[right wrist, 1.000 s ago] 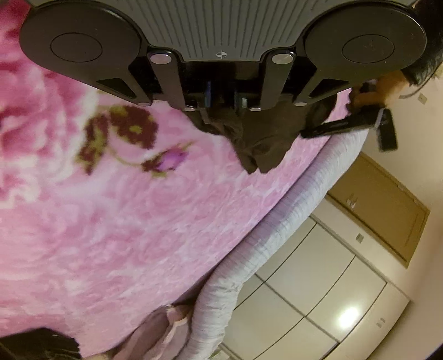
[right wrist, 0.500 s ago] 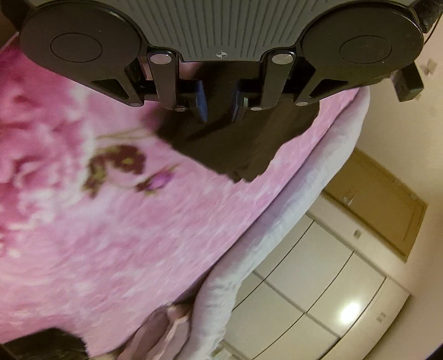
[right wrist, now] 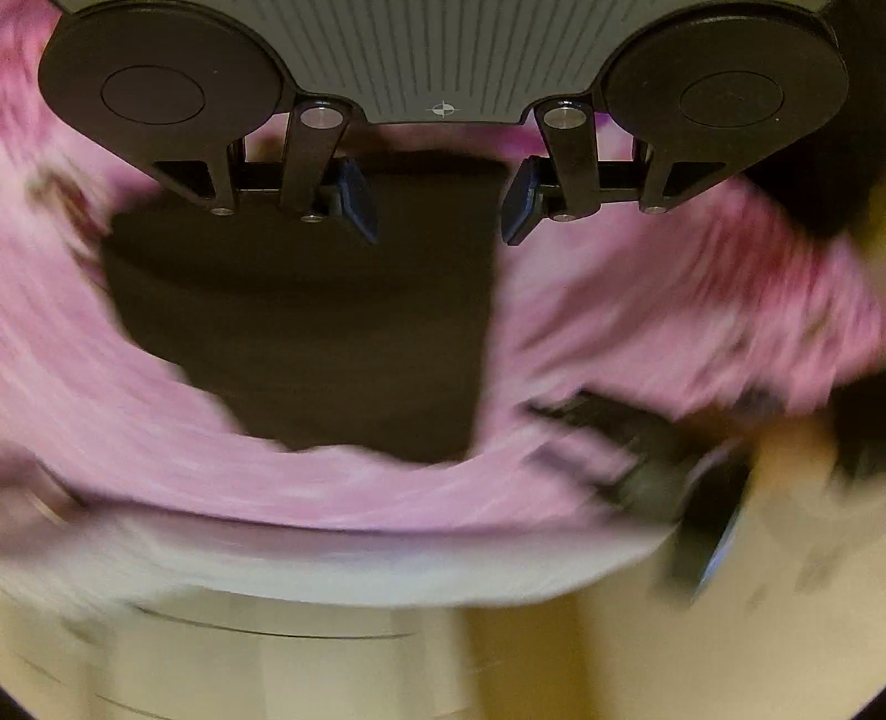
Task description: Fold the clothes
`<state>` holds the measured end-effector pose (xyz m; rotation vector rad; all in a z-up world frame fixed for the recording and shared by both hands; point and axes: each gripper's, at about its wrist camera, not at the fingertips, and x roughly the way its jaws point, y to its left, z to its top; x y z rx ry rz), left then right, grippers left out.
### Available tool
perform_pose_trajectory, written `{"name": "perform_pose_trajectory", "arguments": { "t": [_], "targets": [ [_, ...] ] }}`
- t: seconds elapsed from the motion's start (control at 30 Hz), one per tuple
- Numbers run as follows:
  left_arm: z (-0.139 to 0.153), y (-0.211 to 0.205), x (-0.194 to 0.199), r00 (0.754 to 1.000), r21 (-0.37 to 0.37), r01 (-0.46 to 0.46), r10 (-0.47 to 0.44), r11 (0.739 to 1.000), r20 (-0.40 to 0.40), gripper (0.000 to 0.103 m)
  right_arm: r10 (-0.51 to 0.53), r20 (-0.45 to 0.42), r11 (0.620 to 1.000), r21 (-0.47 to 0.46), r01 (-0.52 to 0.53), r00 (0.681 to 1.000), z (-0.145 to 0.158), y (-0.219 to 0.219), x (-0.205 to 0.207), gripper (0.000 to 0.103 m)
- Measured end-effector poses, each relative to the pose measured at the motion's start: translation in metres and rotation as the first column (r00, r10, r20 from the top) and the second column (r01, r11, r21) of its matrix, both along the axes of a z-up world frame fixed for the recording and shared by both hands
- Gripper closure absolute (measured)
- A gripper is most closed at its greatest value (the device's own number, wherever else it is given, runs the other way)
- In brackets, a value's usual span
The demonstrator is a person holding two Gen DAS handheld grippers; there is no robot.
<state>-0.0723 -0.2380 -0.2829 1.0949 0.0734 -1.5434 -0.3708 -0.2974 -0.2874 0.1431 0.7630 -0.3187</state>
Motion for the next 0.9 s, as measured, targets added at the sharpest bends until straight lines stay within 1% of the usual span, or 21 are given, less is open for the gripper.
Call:
{"name": "perform_pose_trajectory", "arguments": {
  "t": [0.03, 0.1, 0.13, 0.17, 0.2, 0.23, 0.27, 0.3, 0.37, 0.43, 0.47, 0.5, 0.53, 0.6, 0.63, 0.67, 0.7, 0.73, 0.8, 0.87, 0.9],
  "targets": [
    [-0.006, 0.006, -0.005, 0.997, -0.015, 0.051, -0.050, 0.999, 0.063, 0.039, 0.040, -0.059, 0.998, -0.055, -0.043, 0.997, -0.008, 0.010, 0.013, 0.050],
    [-0.018, 0.014, -0.013, 0.974, -0.030, 0.149, -0.141, 0.988, 0.179, 0.036, 0.109, -0.184, 0.978, -0.155, -0.138, 0.977, -0.023, 0.031, 0.040, 0.050],
    [-0.024, 0.016, -0.017, 0.956, -0.029, 0.194, -0.182, 0.981, 0.230, 0.035, 0.118, -0.235, 0.963, -0.208, -0.169, 0.965, -0.031, 0.036, 0.048, 0.050],
    [-0.032, 0.016, -0.019, 0.933, -0.019, 0.238, -0.223, 0.971, 0.282, 0.035, 0.112, -0.277, 0.946, -0.264, -0.188, 0.954, -0.040, 0.037, 0.053, 0.053],
    [-0.040, 0.014, -0.021, 0.911, -0.011, 0.274, -0.256, 0.962, 0.324, 0.035, 0.103, -0.319, 0.924, -0.319, -0.209, 0.942, -0.048, 0.038, 0.057, 0.066],
    [-0.048, 0.012, -0.022, 0.886, -0.001, 0.309, -0.287, 0.951, 0.365, 0.035, 0.094, -0.339, 0.906, -0.361, -0.222, 0.936, -0.053, 0.038, 0.056, 0.080],
    [-0.056, 0.007, -0.023, 0.858, 0.009, 0.345, -0.319, 0.939, 0.403, 0.035, 0.087, -0.346, 0.890, -0.395, -0.229, 0.934, -0.055, 0.037, 0.053, 0.092],
    [-0.063, 0.003, -0.023, 0.834, 0.016, 0.371, -0.341, 0.928, 0.433, 0.035, 0.090, -0.339, 0.883, -0.409, -0.233, 0.937, -0.054, 0.035, 0.048, 0.093],
    [-0.075, -0.009, -0.022, 0.786, 0.027, 0.421, -0.379, 0.907, 0.489, 0.035, 0.091, -0.314, 0.882, -0.415, -0.223, 0.945, -0.044, 0.028, 0.034, 0.094],
    [-0.080, -0.018, -0.025, 0.749, 0.023, 0.461, -0.403, 0.887, 0.526, 0.035, 0.084, -0.291, 0.882, -0.424, -0.207, 0.953, -0.028, 0.022, 0.019, 0.095],
    [-0.082, -0.023, -0.027, 0.730, 0.019, 0.480, -0.411, 0.877, 0.546, 0.036, 0.074, -0.288, 0.878, -0.435, -0.199, 0.955, -0.020, 0.020, 0.011, 0.095],
    [-0.085, -0.026, -0.029, 0.718, 0.023, 0.487, -0.415, 0.873, 0.559, 0.043, 0.061, -0.290, 0.873, -0.449, -0.192, 0.955, -0.011, 0.019, 0.003, 0.095],
    [-0.087, -0.029, -0.033, 0.709, 0.037, 0.489, -0.422, 0.872, 0.565, 0.059, 0.045, -0.297, 0.868, -0.461, -0.185, 0.954, -0.004, 0.017, -0.007, 0.095],
    [-0.090, -0.029, -0.045, 0.700, 0.080, 0.499, -0.456, 0.863, 0.550, 0.077, 0.010, -0.329, 0.860, -0.479, -0.177, 0.944, -0.001, 0.015, -0.029, 0.095],
    [-0.092, -0.024, -0.051, 0.690, 0.086, 0.504, -0.460, 0.859, 0.559, 0.084, -0.004, -0.341, 0.856, -0.486, -0.173, 0.940, -0.004, 0.015, -0.040, 0.095],
    [-0.095, -0.018, -0.058, 0.679, 0.090, 0.509, -0.464, 0.856, 0.569, 0.087, -0.019, -0.354, 0.853, -0.494, -0.170, 0.935, -0.011, 0.013, -0.048, 0.095],
    [-0.097, -0.013, -0.063, 0.681, 0.093, 0.500, -0.457, 0.861, 0.572, 0.091, -0.027, -0.363, 0.848, -0.501, -0.171, 0.931, -0.018, 0.014, -0.052, 0.095],
    [-0.098, -0.010, -0.066, 0.691, 0.093, 0.483, -0.444, 0.871, 0.570, 0.092, -0.030, -0.370, 0.843, -0.509, -0.175, 0.929, -0.025, 0.016, -0.055, 0.095],
    [-0.096, -0.006, -0.069, 0.727, 0.083, 0.444, -0.413, 0.892, 0.549, 0.094, -0.038, -0.382, 0.826, -0.532, -0.186, 0.923, -0.040, 0.022, -0.057, 0.094],
    [-0.091, -0.006, -0.069, 0.761, 0.078, 0.409, -0.387, 0.909, 0.520, 0.095, -0.046, -0.385, 0.791, -0.577, -0.202, 0.922, -0.052, 0.031, -0.057, 0.091],
    [-0.088, -0.006, -0.069, 0.775, 0.077, 0.396, -0.378, 0.915, 0.507, 0.095, -0.048, -0.384, 0.772, -0.600, -0.210, 0.922, -0.059, 0.036, -0.055, 0.087]
  ]
}}
